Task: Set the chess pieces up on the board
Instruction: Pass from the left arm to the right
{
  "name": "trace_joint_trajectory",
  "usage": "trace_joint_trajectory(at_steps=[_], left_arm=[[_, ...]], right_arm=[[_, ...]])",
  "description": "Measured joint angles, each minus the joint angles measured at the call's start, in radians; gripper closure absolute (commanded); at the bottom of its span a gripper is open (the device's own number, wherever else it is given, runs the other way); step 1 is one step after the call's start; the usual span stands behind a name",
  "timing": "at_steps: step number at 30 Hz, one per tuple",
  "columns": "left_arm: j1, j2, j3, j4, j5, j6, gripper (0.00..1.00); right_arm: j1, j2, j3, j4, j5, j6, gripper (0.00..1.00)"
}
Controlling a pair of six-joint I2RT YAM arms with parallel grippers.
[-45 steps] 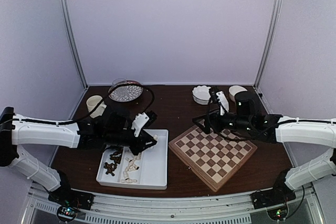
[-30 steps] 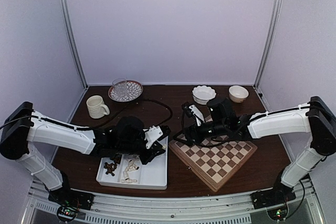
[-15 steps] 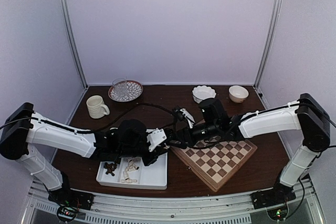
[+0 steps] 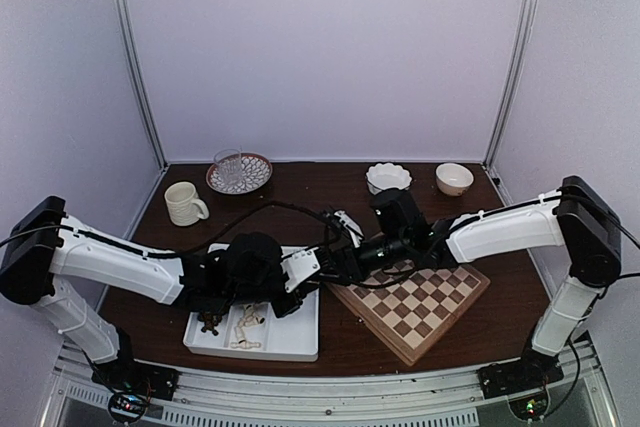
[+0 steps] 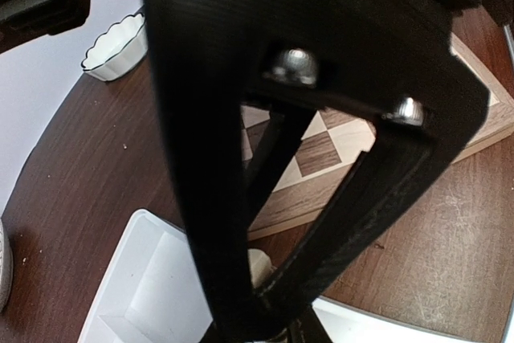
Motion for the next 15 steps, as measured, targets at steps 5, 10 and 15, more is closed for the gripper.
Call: trace_joint_trajectory(at_steps=[5, 10, 15], left_arm=[[-0.012, 0.001, -0.001, 0.001, -0.029, 0.012, 0.82], [-0.018, 0.005, -0.002, 0.001, -0.056, 0.020, 0.82], [-0.018, 0.006, -0.002, 0.004, -0.074, 0.022, 0.71]], right_arm=[[0.003, 0.008, 0.005, -0.007, -0.008, 0.000, 0.61], [0.005, 0.018, 0.017, -0.015, -0.014, 0.004, 0.77], [0.005, 0.021, 0.020, -0.020, -0.006, 0.000, 0.82]])
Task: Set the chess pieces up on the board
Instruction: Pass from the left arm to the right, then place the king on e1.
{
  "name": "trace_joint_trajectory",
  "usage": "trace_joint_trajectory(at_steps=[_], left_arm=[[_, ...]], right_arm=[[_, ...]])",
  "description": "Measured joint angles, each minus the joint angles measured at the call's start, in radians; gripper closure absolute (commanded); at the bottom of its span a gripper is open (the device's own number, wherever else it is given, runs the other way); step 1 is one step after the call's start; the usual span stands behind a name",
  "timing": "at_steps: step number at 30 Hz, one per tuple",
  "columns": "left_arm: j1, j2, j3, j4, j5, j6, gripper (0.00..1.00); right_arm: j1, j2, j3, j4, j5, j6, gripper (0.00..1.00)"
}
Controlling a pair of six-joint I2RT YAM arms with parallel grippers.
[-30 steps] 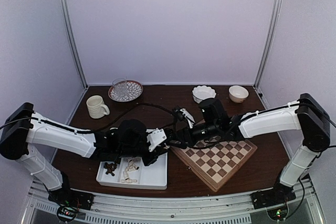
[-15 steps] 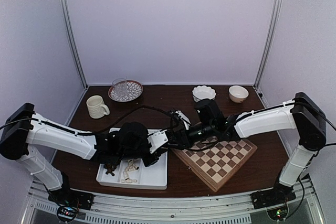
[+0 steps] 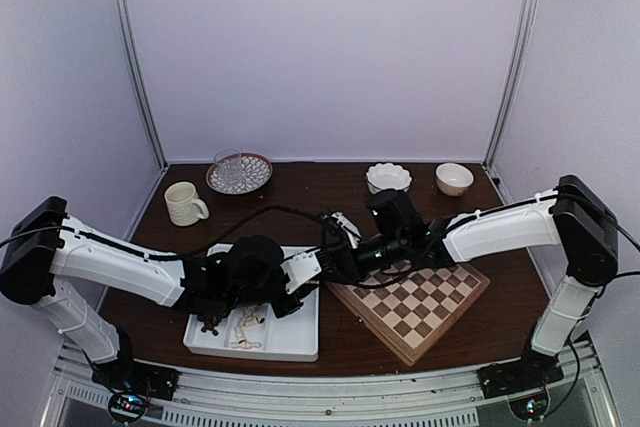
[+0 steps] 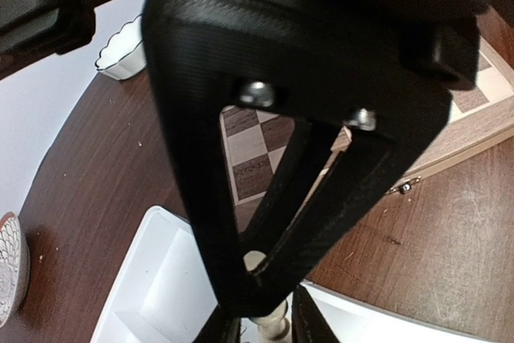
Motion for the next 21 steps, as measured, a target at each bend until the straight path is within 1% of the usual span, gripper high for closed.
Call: trace_joint_trajectory(at_steps=[3, 5, 7, 10, 14, 15, 18, 20, 21], left_arm=[[-0.002, 0.000, 0.000, 0.004, 0.001, 0.000, 0.59], [-0.003, 0.000, 0.000, 0.010, 0.001, 0.002, 0.51], [-0.003, 0.000, 0.000, 0.018, -0.001, 0.000, 0.46], [-0.004, -0.001, 0.000, 0.019, -0.008, -0.011, 0.42], [-0.004, -0.026, 0.000, -0.018, -0.045, -0.039, 0.37], [-0.004, -0.039, 0.000, -0.030, -0.055, -0.044, 0.36], [-0.004, -0.092, -0.002, -0.045, -0.084, -0.063, 0.34], [-0.004, -0.138, -0.008, -0.046, -0.103, -0.074, 0.34], [-0.004, -0.159, -0.009, -0.047, -0.114, -0.079, 0.32]], right_arm=[[0.000, -0.001, 0.000, -0.009, 0.019, -0.003, 0.85], [0.000, -0.007, 0.000, -0.023, 0.045, -0.005, 0.84], [0.000, -0.022, -0.001, -0.040, 0.074, -0.008, 0.83], [-0.004, -0.063, -0.005, -0.063, 0.118, -0.018, 0.83], [-0.019, -0.147, -0.006, -0.124, 0.220, -0.037, 0.83], [-0.024, -0.171, -0.006, -0.145, 0.258, -0.047, 0.83], [-0.041, -0.228, -0.002, -0.229, 0.391, -0.067, 0.85], [-0.055, -0.241, 0.012, -0.296, 0.483, -0.079, 0.85], [-0.063, -0.240, 0.024, -0.333, 0.528, -0.084, 0.85]])
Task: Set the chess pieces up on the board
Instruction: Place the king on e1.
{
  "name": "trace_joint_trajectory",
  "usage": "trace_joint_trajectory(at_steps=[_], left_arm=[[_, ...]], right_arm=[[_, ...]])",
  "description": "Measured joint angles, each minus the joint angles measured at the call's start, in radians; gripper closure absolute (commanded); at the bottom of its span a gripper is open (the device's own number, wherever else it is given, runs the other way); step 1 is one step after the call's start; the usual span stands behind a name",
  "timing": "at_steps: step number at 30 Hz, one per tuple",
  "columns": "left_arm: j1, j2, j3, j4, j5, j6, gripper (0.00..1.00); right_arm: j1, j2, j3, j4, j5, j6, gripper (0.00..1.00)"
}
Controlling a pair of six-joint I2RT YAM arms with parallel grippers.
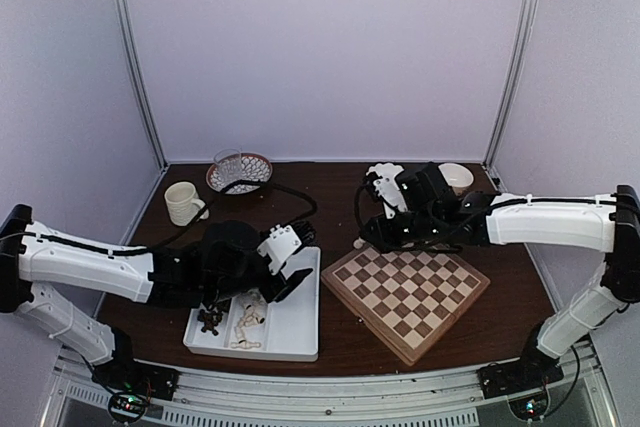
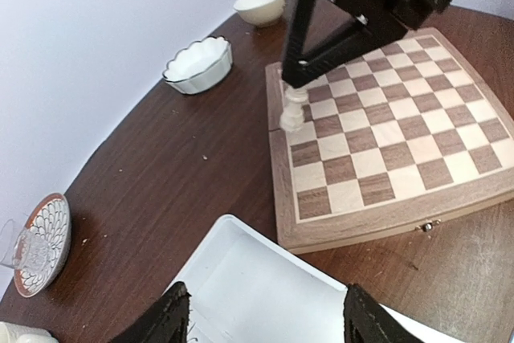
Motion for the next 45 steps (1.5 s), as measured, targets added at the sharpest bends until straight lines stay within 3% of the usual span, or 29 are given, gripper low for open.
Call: trace_joint_trajectory(at_steps=[5, 11, 20, 45], left_arm=[[0.003, -0.062, -0.002, -0.016, -0.085, -0.048, 0.29], [0.056, -0.107, -0.019, -0.072, -0.138, -0.139, 0.27], [0.127, -0.156, -0.040, -0.131, -0.159, -0.256, 0.27], [0.127, -0.102, -0.023, -0.229, -0.174, -0.286, 0.27]], right_arm=[[-0.050, 0.002, 0.043, -0.156, 0.206, -0.005, 0.86], [-0.143, 0.014, 0.057, -0.262, 0.308, 0.030, 0.92], [-0.326, 0.039, 0.043, -0.309, 0.282, 0.116, 0.92], [-0.356, 0.041, -0.031, -0.317, 0.230, 0.150, 0.89]])
